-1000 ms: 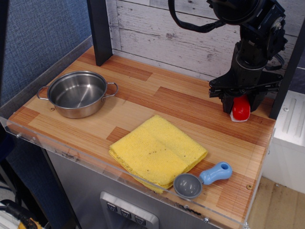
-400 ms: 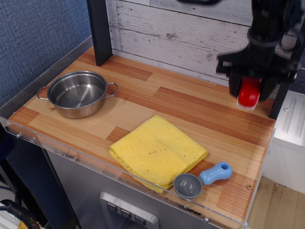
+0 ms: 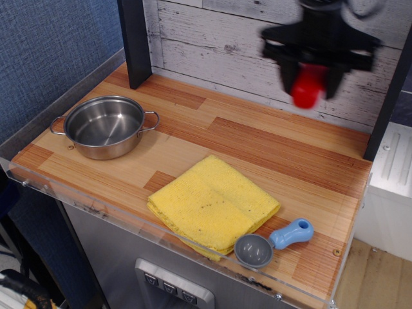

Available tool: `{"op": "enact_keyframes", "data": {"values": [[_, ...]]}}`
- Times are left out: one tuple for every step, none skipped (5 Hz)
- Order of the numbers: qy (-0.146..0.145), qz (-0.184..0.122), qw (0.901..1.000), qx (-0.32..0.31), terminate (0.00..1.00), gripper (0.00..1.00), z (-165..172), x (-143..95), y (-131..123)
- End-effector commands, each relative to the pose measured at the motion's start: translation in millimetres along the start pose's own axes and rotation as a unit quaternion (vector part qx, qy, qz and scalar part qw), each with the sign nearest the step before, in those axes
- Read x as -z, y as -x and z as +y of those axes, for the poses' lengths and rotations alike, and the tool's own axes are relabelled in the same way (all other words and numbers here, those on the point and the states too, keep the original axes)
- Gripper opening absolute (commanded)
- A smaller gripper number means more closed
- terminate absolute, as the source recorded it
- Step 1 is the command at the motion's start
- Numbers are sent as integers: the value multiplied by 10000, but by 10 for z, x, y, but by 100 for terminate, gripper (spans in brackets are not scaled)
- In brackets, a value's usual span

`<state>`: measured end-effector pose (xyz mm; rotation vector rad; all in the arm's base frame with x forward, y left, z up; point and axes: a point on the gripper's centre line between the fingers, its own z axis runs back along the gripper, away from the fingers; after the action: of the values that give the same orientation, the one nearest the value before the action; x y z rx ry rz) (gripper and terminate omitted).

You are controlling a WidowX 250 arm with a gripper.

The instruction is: Put the red food into the silver pot

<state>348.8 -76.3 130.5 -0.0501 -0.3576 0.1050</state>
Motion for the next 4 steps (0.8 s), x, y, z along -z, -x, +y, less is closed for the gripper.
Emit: {"op": "enact_keyframes", "data": {"values": [[-135,-333,9992,171,0,0,677,-446,126],[-335,-324,9988,169,0,0,1026,-497,266],[-424,-235,9987,136,0,0,1351,-460,395],[-507,-233,9984,117,0,0,1635,-414,409]]}}
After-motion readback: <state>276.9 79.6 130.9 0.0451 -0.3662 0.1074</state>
